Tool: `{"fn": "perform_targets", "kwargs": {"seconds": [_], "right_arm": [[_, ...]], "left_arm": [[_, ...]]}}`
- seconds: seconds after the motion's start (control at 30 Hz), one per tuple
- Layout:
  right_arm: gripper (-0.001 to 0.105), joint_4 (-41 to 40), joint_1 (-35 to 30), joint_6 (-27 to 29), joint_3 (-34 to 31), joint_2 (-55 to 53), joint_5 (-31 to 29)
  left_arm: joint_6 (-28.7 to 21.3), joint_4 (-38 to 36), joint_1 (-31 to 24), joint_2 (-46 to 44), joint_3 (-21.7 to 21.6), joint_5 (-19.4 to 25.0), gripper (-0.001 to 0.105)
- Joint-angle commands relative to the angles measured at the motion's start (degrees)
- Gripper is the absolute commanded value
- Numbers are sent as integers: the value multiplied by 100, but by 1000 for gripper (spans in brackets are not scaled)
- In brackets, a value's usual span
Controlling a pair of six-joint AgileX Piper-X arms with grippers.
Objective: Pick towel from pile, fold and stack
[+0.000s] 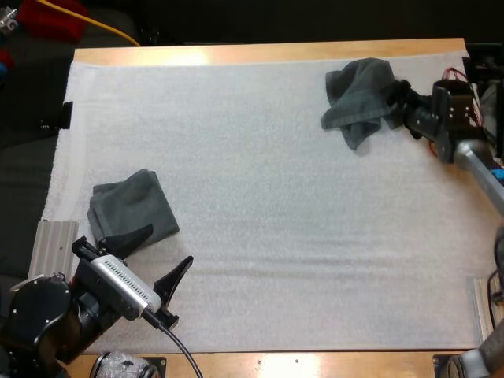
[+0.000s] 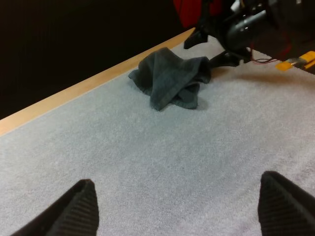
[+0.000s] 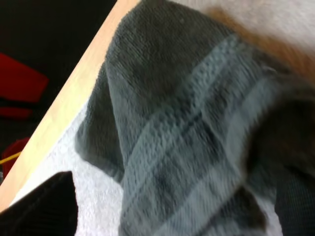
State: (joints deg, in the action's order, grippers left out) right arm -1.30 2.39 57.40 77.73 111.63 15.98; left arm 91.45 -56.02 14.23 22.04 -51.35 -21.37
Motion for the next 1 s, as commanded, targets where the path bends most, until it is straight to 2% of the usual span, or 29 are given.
{"fn": "perform_targets", "kwargs": {"seconds": [0.0,0.07,0.23,0.3,0.33,0.4,0.53,0.6,0.67,0.7,0.87,0.9,0.97], "right_arm": [[79,30,-18,63,136,92,95],[79,30,-18,58,470,447,100],[79,19,-18,19,646,727,112],[70,69,-18,19,674,864,112],[61,89,-18,19,693,902,112],[51,130,-18,19,694,905,82],[36,273,-18,19,693,905,75],[20,238,-18,19,693,905,109],[12,233,-18,19,693,905,166],[2,235,-18,19,693,905,260],[2,235,-1,172,693,787,839],[2,235,24,293,693,717,911],[2,76,129,898,693,392,855]], "left_arm": [[-9,61,22,16,-51,-24,65],[-9,61,22,16,-51,-24,65],[-9,61,22,16,-51,-24,65],[-9,61,22,16,-51,-24,65],[-9,61,22,16,-51,-24,65],[-9,61,22,16,-51,-24,65],[-9,61,22,16,-51,-24,65],[-9,61,22,16,-51,-24,65],[-9,61,22,16,-51,-24,65],[-9,61,22,16,-51,-24,65],[-9,61,22,16,-51,-24,65],[-9,61,22,16,-51,-24,65],[-9,61,22,16,-51,-24,65]]}}
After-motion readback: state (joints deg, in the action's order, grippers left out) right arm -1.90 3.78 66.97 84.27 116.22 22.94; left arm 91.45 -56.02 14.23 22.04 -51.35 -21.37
